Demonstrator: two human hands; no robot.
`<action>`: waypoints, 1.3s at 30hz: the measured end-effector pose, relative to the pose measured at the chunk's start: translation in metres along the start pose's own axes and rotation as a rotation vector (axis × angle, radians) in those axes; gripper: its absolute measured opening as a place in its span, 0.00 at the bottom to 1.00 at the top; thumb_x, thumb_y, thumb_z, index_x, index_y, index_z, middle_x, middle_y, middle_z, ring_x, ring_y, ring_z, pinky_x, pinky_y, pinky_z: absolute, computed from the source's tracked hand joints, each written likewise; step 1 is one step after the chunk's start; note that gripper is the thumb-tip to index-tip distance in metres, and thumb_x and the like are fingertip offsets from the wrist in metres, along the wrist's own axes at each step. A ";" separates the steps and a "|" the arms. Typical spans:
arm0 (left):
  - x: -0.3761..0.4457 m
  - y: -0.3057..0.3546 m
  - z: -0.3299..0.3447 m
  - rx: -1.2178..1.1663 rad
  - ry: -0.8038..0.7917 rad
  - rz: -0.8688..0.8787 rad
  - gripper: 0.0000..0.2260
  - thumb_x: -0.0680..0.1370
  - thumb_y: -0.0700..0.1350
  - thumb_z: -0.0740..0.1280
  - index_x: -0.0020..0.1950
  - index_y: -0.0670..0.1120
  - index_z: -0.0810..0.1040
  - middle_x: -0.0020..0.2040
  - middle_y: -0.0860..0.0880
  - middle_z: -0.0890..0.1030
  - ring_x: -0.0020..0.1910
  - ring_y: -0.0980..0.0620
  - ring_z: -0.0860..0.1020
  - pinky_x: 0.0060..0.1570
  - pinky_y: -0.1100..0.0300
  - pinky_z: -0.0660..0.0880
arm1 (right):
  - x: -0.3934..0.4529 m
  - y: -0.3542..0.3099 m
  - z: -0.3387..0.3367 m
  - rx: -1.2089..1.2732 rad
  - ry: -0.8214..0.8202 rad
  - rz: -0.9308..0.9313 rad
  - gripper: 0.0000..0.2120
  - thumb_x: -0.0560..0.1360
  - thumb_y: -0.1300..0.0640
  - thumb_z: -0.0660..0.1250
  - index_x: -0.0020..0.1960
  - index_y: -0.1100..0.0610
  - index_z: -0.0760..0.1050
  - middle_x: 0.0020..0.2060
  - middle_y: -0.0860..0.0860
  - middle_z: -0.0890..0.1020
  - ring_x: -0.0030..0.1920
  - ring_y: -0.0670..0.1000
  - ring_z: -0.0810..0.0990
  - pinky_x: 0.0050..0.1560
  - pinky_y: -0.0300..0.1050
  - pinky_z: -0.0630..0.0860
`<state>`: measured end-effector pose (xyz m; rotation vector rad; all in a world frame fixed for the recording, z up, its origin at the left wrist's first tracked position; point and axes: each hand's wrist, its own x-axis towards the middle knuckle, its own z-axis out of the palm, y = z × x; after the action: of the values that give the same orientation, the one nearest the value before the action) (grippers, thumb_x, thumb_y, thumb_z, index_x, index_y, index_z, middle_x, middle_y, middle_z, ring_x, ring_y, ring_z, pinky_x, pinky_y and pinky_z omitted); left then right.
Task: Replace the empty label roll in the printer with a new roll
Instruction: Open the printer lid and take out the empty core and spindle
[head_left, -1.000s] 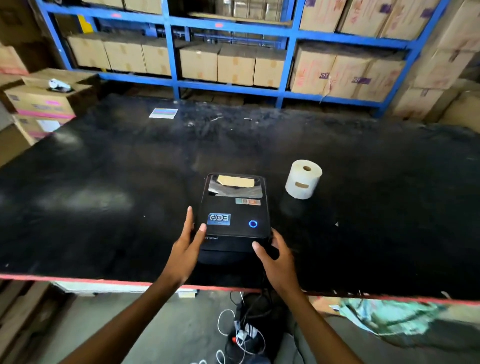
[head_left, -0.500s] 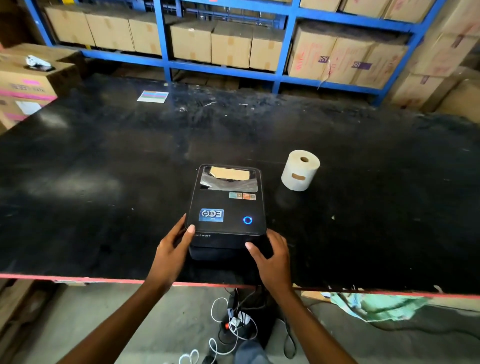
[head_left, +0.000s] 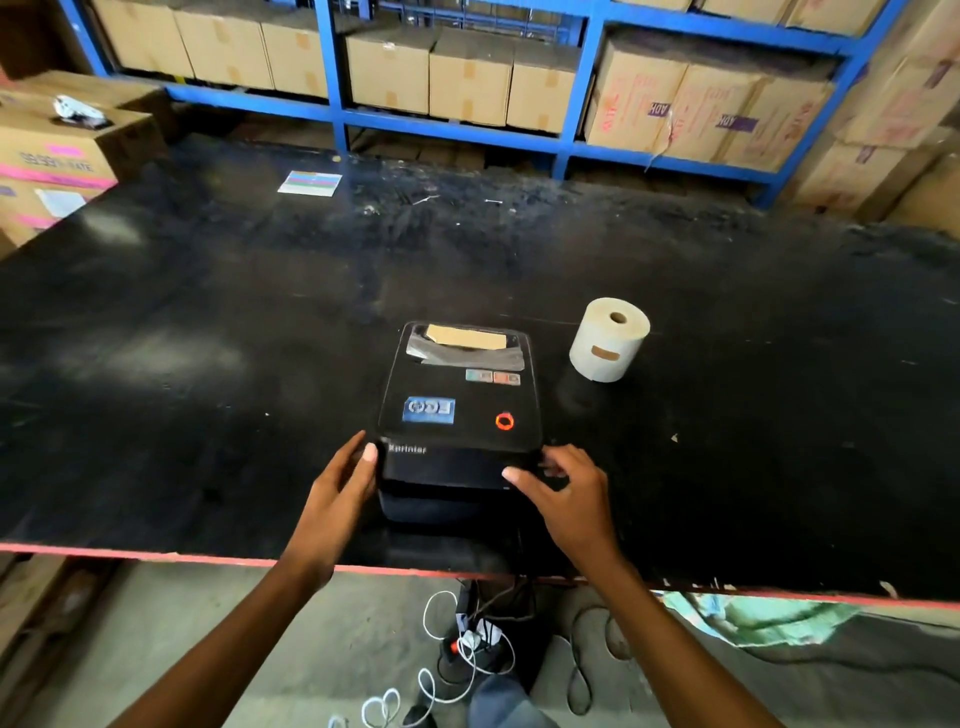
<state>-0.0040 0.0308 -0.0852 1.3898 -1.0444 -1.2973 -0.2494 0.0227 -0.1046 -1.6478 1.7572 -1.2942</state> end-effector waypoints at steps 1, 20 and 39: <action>0.001 0.001 0.000 -0.028 -0.011 -0.005 0.17 0.81 0.49 0.57 0.69 0.48 0.69 0.60 0.52 0.77 0.59 0.56 0.77 0.60 0.63 0.73 | 0.012 -0.010 -0.004 0.024 0.013 0.010 0.19 0.61 0.38 0.72 0.34 0.55 0.77 0.29 0.47 0.77 0.32 0.47 0.74 0.36 0.41 0.71; 0.062 0.020 -0.025 0.435 -0.082 0.026 0.06 0.78 0.43 0.66 0.50 0.48 0.82 0.47 0.47 0.85 0.46 0.53 0.82 0.57 0.50 0.76 | 0.175 -0.088 -0.006 0.168 0.083 0.152 0.14 0.77 0.51 0.63 0.49 0.62 0.79 0.45 0.51 0.82 0.47 0.48 0.79 0.47 0.39 0.72; 0.078 0.069 0.051 0.395 -0.058 0.438 0.20 0.75 0.43 0.69 0.67 0.45 0.74 0.66 0.52 0.73 0.66 0.59 0.70 0.66 0.63 0.65 | 0.074 -0.038 0.016 0.350 0.123 0.167 0.16 0.73 0.61 0.69 0.61 0.56 0.76 0.54 0.52 0.79 0.54 0.44 0.78 0.58 0.31 0.72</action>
<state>-0.0483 -0.0638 -0.0332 1.3063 -1.6046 -0.8406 -0.2323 -0.0467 -0.0598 -1.2272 1.5850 -1.5457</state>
